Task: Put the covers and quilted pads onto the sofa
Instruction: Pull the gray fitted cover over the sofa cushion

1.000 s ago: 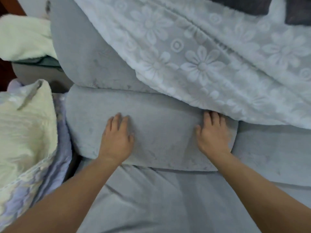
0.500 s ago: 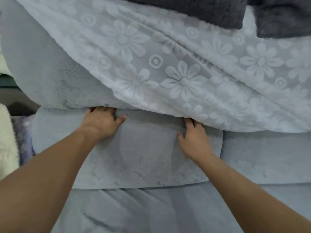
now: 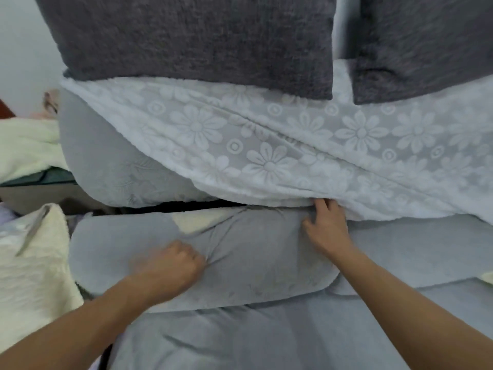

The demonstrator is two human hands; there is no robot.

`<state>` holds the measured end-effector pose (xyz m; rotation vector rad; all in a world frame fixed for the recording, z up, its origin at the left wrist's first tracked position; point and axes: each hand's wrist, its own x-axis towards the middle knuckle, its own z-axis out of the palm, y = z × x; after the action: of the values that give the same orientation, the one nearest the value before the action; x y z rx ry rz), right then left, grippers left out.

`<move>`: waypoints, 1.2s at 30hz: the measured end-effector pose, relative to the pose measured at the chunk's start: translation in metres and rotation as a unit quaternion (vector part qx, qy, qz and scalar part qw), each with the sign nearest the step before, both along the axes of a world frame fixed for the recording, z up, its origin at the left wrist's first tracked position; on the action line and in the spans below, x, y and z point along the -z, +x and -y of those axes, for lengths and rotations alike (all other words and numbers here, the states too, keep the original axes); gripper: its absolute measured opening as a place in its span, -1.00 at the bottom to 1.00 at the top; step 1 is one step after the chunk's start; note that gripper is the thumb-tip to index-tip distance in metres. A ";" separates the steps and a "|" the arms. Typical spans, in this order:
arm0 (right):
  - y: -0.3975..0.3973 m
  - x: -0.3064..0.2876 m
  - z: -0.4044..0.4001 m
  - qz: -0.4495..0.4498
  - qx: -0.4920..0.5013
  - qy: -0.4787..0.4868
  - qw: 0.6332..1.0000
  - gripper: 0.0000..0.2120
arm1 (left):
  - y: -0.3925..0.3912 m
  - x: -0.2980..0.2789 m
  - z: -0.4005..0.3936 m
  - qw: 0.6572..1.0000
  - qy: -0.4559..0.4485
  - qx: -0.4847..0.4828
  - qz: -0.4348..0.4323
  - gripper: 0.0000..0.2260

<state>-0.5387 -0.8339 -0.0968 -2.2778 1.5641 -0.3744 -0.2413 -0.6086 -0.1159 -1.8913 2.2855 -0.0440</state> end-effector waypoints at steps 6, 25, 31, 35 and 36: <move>-0.017 -0.046 0.011 0.175 0.196 0.191 0.946 -0.51 | 0.000 -0.014 -0.073 0.997 0.014 -0.068 -0.038 -0.80; -0.046 -0.016 -0.042 0.130 0.268 0.227 0.927 -0.24 | -0.004 -0.028 0.030 0.965 -0.027 -0.212 -0.154 -0.71; -0.101 -0.051 -0.231 0.112 0.385 0.179 0.898 -0.55 | -0.015 -0.035 0.010 0.927 0.125 -0.314 -0.160 -0.73; -0.138 -0.041 -0.278 0.022 0.351 0.219 0.910 -0.46 | -0.079 -0.027 0.025 0.931 0.222 -0.279 -0.071 -0.77; -0.147 -0.038 -0.276 -0.019 0.314 0.192 0.929 -0.42 | -0.093 -0.028 0.023 0.933 0.218 -0.276 -0.072 -0.78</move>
<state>-0.6856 -0.5576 -0.0591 -1.4649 2.1460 -0.1541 -0.3339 -0.6319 -0.0879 -2.2365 1.5643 0.6354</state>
